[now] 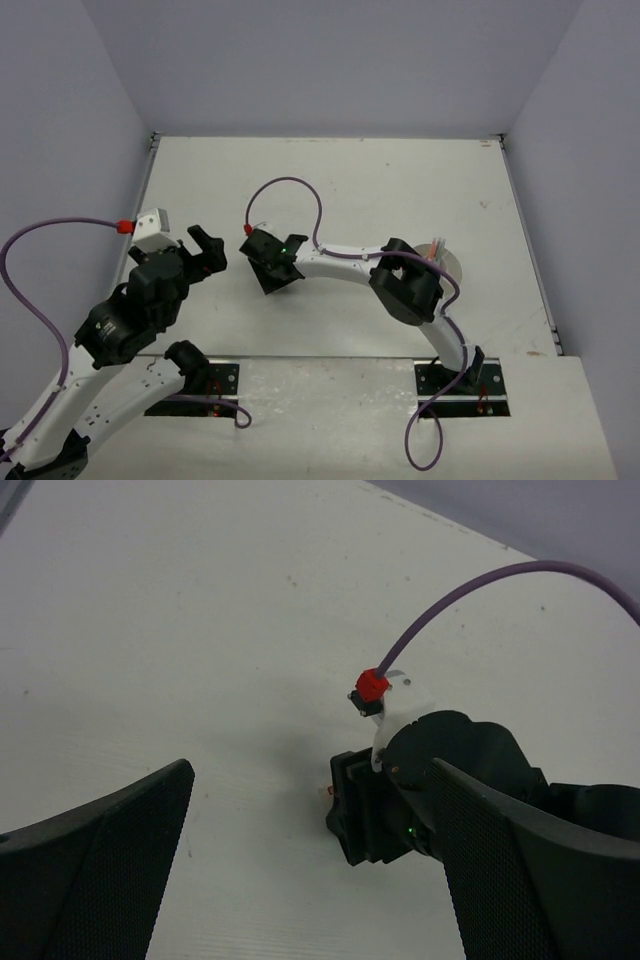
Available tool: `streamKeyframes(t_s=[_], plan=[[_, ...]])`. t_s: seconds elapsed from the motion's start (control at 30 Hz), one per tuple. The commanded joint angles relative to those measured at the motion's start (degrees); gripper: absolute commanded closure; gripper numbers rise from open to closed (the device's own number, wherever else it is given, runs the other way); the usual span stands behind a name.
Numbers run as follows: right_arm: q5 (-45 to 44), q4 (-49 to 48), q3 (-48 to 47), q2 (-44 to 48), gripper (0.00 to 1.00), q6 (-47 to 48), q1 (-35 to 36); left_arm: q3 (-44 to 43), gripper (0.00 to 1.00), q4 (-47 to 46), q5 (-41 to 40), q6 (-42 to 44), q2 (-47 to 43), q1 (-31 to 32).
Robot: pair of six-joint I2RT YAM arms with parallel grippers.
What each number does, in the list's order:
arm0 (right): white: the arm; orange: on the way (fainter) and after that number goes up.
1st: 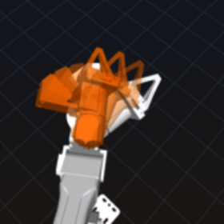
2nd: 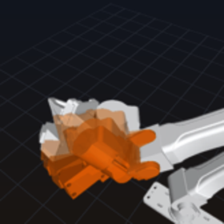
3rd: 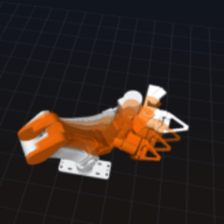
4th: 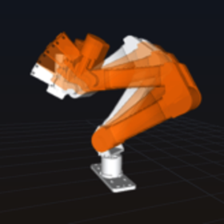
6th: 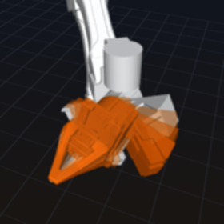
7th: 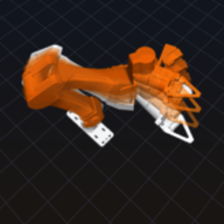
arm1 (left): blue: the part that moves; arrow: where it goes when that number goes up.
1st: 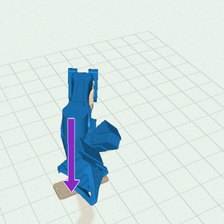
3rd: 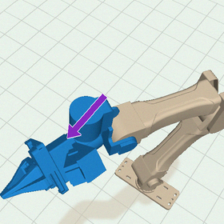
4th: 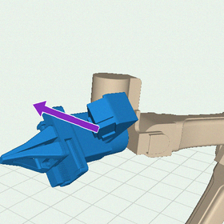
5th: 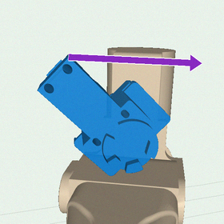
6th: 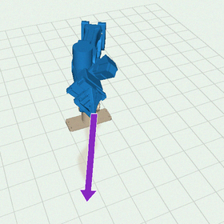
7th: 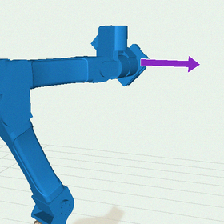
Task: Sort the stationery into containers
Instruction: Pick up the stationery from the center of the board, then place the stationery in the storage box.
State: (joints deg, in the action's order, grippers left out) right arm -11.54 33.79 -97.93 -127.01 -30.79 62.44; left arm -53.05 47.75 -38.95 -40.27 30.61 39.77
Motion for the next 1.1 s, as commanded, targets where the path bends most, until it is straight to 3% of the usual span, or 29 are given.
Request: streamKeyframes(t_s=[0.0,0.1,0.17,0.23,0.37,0.47,0.63,0.73,0.83,0.9,0.93,1.07], plan=[[-1.4,0.9,-2.7,-2.0,0.43,2.3,-0.3,0.5,0.0,-2.0,1.4,3.6,0.6,-0.2],[-1.5,1.3,-4.4,-3.4,0.38,3.4,-0.4,1.1,0.0,-2.6,1.7,4.2,-0.1,-0.2],[-1.7,2.0,-5.6,-4.5,0.42,4.2,-0.4,1.5,0.0,-3.3,2.3,4.5,-0.7,-0.2],[-2.2,2.8,-6.3,-4.9,0.54,4.3,-0.4,1.9,0.0,-3.8,3.0,4.9,-1.1,-0.2],[-2.6,2.6,-4.7,-2.5,1.0,3.7,-0.4,2.4,0.0,-4.9,3.5,5.6,-1.2,-0.2],[-2.8,-0.3,0.3,2.5,1.0,2.8,-0.3,2.6,0.0,-5.1,4.2,5.9,-0.7,-0.3],[-6.9,-1.7,11.2,24.2,1.0,2.9,-0.9,2.9,0.0,-5.4,5.0,6.1,-1.0,-0.2],[-9.1,1.1,19.7,39.2,1.0,0.3,-5.2,3.2,0.0,-5.8,5.6,6.3,-1.7,-0.2],[-10.2,5.4,33.5,60.4,1.0,-2.9,-17.1,3.6,0.0,-6.4,6.4,6.6,-3.0,-0.2],[-9.0,6.1,36.2,65.7,1.0,-3.5,-20.5,3.9,0.0,-7.2,6.9,7.1,-3.3,-0.3],[-8.3,7.0,40.7,75.2,1.0,-3.3,-26.2,4.0,0.0,-7.8,7.7,7.5,-3.4,-0.2],[-4.9,8.4,46.9,84.6,1.0,-0.7,-41.4,4.0,0.0,-8.2,9.1,8.3,-1.8,-0.2]])
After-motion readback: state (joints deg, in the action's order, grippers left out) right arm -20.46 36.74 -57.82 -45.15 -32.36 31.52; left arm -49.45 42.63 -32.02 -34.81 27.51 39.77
